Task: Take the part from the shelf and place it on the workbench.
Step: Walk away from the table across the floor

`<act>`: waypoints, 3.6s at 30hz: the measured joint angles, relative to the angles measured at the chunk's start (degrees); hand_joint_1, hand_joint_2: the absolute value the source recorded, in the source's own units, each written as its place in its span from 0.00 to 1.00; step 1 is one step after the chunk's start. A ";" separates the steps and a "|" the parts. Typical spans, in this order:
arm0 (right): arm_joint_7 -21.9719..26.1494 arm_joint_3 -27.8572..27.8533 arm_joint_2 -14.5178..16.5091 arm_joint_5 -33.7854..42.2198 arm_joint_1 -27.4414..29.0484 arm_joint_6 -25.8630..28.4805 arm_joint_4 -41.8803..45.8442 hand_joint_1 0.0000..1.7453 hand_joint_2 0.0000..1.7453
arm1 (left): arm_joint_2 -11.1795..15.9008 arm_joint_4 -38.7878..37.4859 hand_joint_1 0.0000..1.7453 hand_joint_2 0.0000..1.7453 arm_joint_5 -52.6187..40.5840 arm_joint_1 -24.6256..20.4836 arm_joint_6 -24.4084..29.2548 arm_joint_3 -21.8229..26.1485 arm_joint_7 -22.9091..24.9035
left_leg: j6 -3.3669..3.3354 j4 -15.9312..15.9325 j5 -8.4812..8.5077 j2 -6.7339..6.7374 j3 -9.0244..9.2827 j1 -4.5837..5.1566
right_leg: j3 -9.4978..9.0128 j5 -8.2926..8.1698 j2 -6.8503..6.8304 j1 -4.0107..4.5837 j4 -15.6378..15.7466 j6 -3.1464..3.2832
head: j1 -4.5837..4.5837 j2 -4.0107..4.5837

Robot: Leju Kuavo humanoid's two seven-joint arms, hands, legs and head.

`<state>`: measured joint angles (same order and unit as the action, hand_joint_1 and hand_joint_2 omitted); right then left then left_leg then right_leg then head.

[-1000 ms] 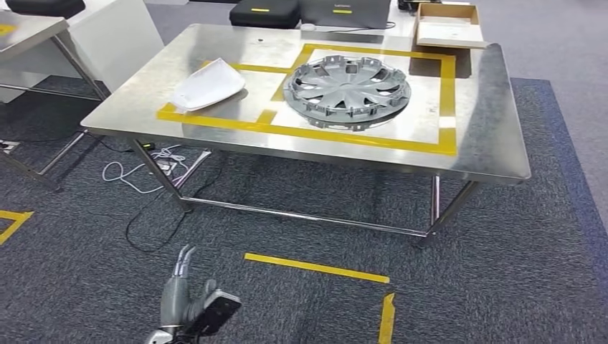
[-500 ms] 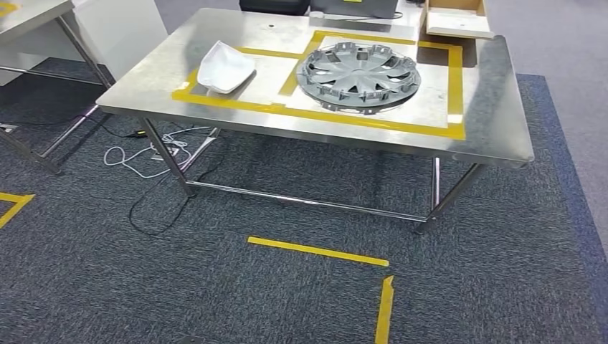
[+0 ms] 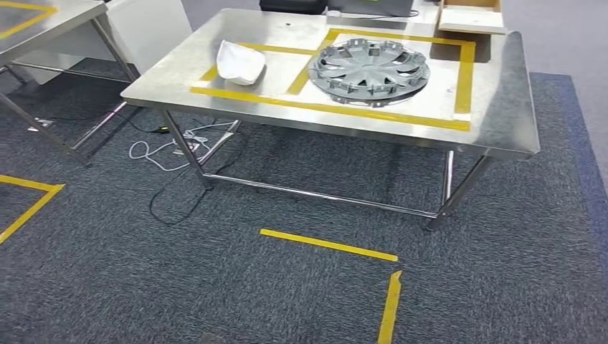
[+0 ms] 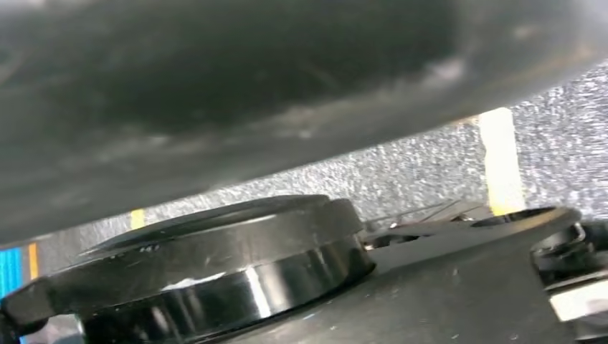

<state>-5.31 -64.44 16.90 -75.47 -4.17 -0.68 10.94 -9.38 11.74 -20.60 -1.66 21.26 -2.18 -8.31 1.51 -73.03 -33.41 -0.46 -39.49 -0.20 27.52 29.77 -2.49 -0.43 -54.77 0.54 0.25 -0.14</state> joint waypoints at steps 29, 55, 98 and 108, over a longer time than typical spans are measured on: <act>-1.24 0.34 0.15 -0.14 0.03 -1.16 0.37 0.00 0.00 | 0.42 -0.91 0.00 0.00 -6.41 -0.81 0.73 -7.67 4.94 | -0.59 2.65 1.33 -0.70 0.04 0.28 | 0.45 0.43 2.03 -0.14 -1.36 -0.23 | 0.28 -0.01; -3.18 4.72 0.18 -5.92 -1.23 -5.17 0.72 0.00 0.00 | 0.77 -1.15 0.00 0.00 -6.95 -0.25 1.16 -7.57 7.87 | -2.05 13.56 7.33 -6.08 4.49 0.70 | 1.40 1.44 6.28 -0.12 -3.08 -0.91 | -0.03 -0.01; -6.60 14.76 -0.25 -14.51 -1.49 -10.09 1.30 0.00 0.00 | 2.04 -1.31 0.00 0.00 -8.61 0.04 -1.21 -7.76 10.01 | -0.97 13.36 6.58 5.16 5.07 -0.04 | 0.36 2.53 -3.41 0.68 -2.13 -1.47 | 0.67 0.01; -6.30 15.05 -0.35 -14.50 -2.51 -10.27 1.38 0.00 0.00 | 1.96 -1.31 0.00 0.00 -8.85 -0.01 -0.87 -7.76 10.01 | -3.78 13.89 6.23 -1.68 5.71 0.19 | 8.53 7.88 2.38 0.79 -18.29 -2.08 | -0.22 0.01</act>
<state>-11.61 -49.39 16.55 -89.96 -6.69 -10.96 12.33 -7.42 10.43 -29.45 -1.68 20.39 -9.94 1.70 -2.27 -59.14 -27.18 -2.14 -33.78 -0.02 36.05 37.66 -0.11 0.37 -73.06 -1.54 0.03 -0.13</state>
